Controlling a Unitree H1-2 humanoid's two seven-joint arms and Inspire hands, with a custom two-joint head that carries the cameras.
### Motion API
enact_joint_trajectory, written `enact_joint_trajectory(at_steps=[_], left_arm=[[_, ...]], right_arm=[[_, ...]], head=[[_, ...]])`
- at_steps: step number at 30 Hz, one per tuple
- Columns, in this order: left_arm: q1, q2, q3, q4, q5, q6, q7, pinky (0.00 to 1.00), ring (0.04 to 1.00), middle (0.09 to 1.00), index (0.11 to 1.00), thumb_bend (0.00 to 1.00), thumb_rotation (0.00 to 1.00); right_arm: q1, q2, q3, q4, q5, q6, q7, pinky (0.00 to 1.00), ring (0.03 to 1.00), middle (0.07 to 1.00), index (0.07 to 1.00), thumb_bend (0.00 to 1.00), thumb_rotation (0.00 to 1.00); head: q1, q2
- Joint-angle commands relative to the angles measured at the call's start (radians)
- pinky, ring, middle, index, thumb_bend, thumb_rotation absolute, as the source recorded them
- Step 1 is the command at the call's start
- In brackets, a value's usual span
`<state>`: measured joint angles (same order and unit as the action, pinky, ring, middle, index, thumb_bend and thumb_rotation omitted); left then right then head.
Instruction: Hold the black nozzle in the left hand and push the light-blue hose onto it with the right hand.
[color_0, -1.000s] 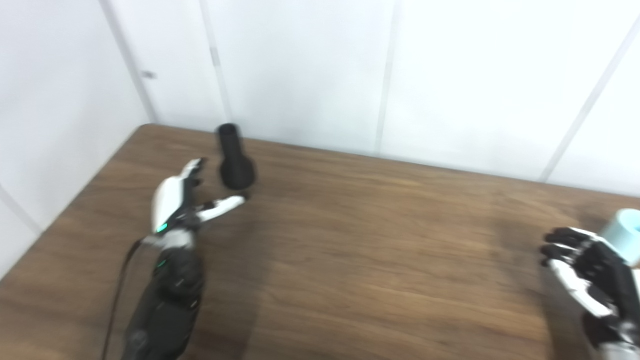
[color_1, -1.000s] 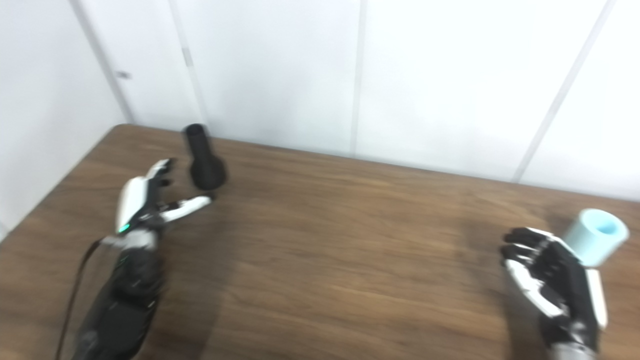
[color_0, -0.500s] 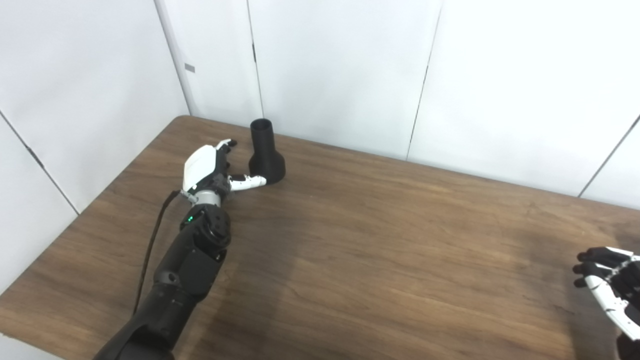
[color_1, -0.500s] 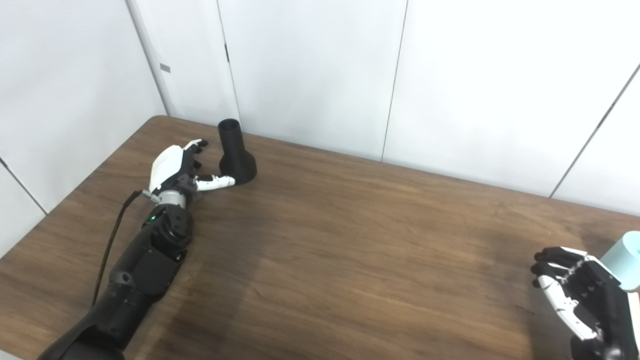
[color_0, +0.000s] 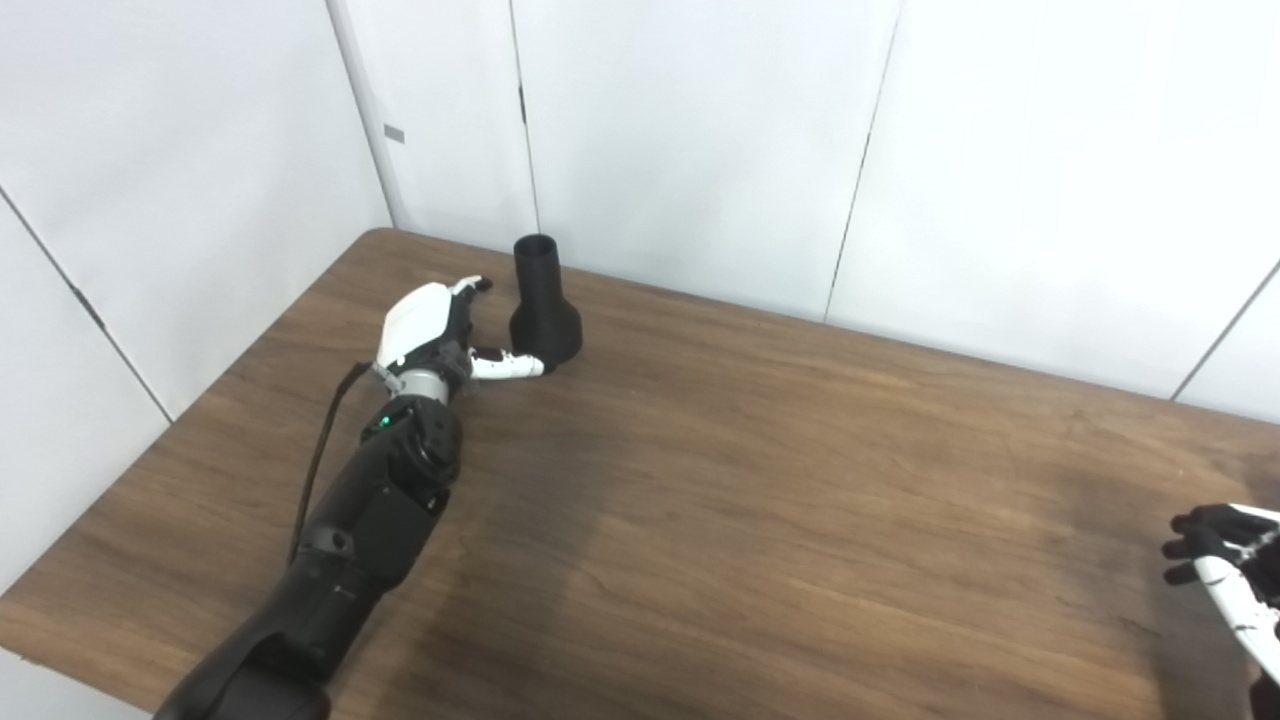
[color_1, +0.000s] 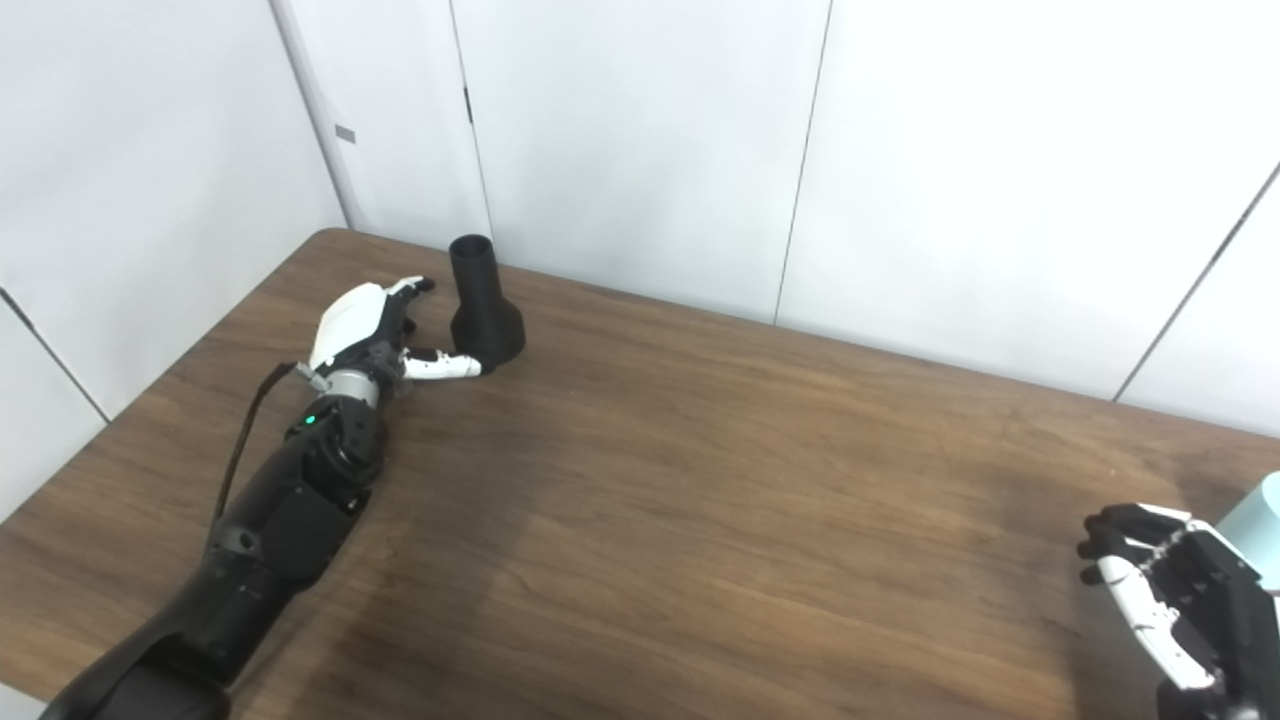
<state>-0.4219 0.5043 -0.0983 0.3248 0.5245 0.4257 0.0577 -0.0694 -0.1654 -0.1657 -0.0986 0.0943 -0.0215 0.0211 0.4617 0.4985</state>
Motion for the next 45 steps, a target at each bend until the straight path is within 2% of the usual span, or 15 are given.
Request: enact_joint_trajectory(at_steps=[1,5,9,13,16,22,26,29,32,35,45], left_arm=[[0.033,0.007,-0.051,0.002,-0.015,-0.004,-0.104,0.86,0.887,0.884,0.829,1.00,0.28],[0.032,0.037,-0.112,0.011,-0.003,-0.083,-0.138,0.93,0.858,0.849,0.796,1.00,0.26],[0.021,0.042,-0.129,0.035,-0.021,-0.136,-0.158,0.98,0.866,0.846,0.793,1.00,0.29],[0.006,0.043,-0.146,0.040,-0.031,-0.112,-0.224,1.00,0.910,0.886,0.843,1.00,0.28],[0.003,0.036,-0.144,0.040,-0.039,-0.098,-0.246,0.99,0.932,0.900,0.858,1.00,0.26],[-0.007,0.015,-0.142,0.075,-0.026,-0.083,-0.238,0.93,0.948,0.926,0.875,1.00,0.28],[-0.015,0.000,-0.129,0.109,-0.029,-0.071,-0.224,0.96,0.950,0.933,0.880,1.00,0.28],[-0.021,-0.010,-0.115,0.127,-0.036,-0.049,-0.224,0.88,0.957,0.944,0.897,1.00,0.27],[-0.024,-0.022,-0.072,0.131,-0.087,-0.049,-0.241,0.82,0.955,0.972,0.948,1.00,0.27],[-0.025,-0.029,-0.036,0.140,-0.139,-0.089,-0.245,0.81,0.943,0.986,0.973,1.00,0.26],[-0.030,-0.027,-0.034,0.126,-0.161,-0.127,-0.238,0.80,0.931,0.968,0.959,1.00,0.28]], right_arm=[[-0.019,-0.017,-0.007,-0.033,0.000,-0.011,0.000,0.38,0.506,0.551,0.517,0.28,0.31],[-0.017,-0.017,-0.009,-0.034,0.005,-0.008,0.001,0.39,0.509,0.554,0.519,0.27,0.31],[-0.011,-0.015,-0.008,-0.051,0.001,0.012,0.000,0.38,0.503,0.551,0.519,0.28,0.31],[-0.010,-0.013,-0.009,-0.053,-0.010,-0.008,-0.006,0.37,0.489,0.539,0.510,0.31,0.34],[-0.009,-0.010,-0.013,-0.055,0.011,-0.003,-0.001,0.37,0.487,0.533,0.503,0.34,0.36],[-0.002,-0.012,-0.011,-0.070,0.003,0.016,-0.003,0.36,0.484,0.532,0.499,0.39,0.39],[0.003,-0.015,-0.008,-0.079,0.001,0.025,0.001,0.36,0.487,0.535,0.501,0.38,0.38],[0.005,-0.015,-0.006,-0.086,0.002,0.036,0.003,0.36,0.490,0.539,0.502,0.38,0.37],[0.006,-0.017,-0.002,-0.090,-0.002,0.038,0.006,0.37,0.497,0.548,0.511,0.32,0.35],[0.005,-0.013,-0.005,-0.090,0.016,0.046,0.011,0.38,0.506,0.554,0.519,0.31,0.31],[0.005,-0.014,0.001,-0.099,0.016,0.053,0.021,0.39,0.516,0.561,0.527,0.19,0.22]], head=[[-0.003,0.002],[-0.006,0.003],[-0.009,0.004],[-0.013,0.003],[-0.019,0.003],[-0.026,0.002],[-0.029,0.004],[-0.030,0.004],[-0.033,0.005],[-0.031,0.005],[-0.037,0.004]])
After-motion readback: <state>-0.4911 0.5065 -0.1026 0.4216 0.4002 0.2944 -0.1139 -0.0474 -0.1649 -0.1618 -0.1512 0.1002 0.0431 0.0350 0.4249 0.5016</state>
